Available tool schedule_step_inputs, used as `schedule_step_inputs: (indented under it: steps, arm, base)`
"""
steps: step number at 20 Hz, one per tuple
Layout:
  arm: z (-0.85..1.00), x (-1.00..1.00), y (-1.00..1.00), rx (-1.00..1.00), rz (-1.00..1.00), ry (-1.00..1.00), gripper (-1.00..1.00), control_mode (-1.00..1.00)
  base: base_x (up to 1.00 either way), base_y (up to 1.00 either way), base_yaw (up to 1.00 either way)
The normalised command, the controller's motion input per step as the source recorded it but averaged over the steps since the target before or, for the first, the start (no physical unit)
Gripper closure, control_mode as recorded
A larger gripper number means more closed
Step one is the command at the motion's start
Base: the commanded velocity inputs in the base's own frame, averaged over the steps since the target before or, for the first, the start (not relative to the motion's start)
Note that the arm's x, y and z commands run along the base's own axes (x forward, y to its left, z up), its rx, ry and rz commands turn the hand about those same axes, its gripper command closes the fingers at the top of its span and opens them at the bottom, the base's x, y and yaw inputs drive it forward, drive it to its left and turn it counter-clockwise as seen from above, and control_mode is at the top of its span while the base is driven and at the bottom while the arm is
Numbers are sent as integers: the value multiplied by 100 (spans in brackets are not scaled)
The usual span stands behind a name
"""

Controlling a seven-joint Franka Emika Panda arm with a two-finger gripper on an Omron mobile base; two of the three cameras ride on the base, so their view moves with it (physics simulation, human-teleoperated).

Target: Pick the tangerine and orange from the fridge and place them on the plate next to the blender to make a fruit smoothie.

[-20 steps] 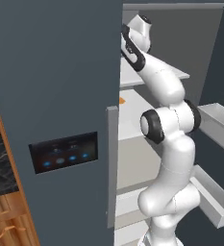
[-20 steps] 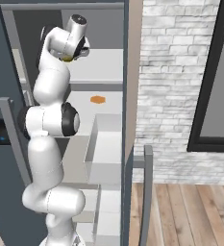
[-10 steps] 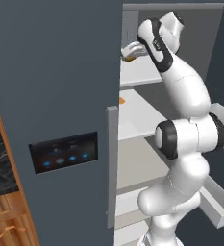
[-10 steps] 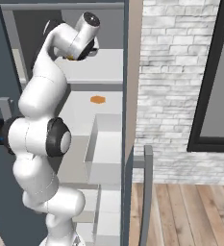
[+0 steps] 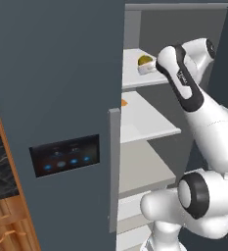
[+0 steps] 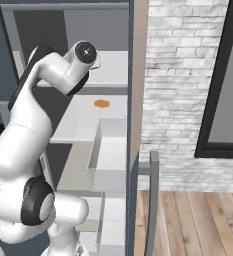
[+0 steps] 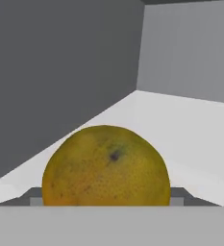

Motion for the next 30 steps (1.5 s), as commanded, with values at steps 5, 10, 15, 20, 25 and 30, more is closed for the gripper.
schedule_step_inputs:
  steps: [5,10,15,20,25,30]
  arm:
    - [21,-100,-4,0,-16,-9,100,-100]
    - [0,-100,-15,-5,-15,2,100,-100]
    - [0,-100,-4,-6,-12,33,100,-100]
    - [-65,-97,0,-6,-5,49,100,-100]
    - [-34,-3,19,-12,0,9,100,-100]
    - [-4,-20,17,-3,3,0,100,100]
  base:
    - [0,0,0]
    - [0,0,0]
    - [0,0,0]
    - [0,0,0]
    - [0,0,0]
    - [-25,7,6]
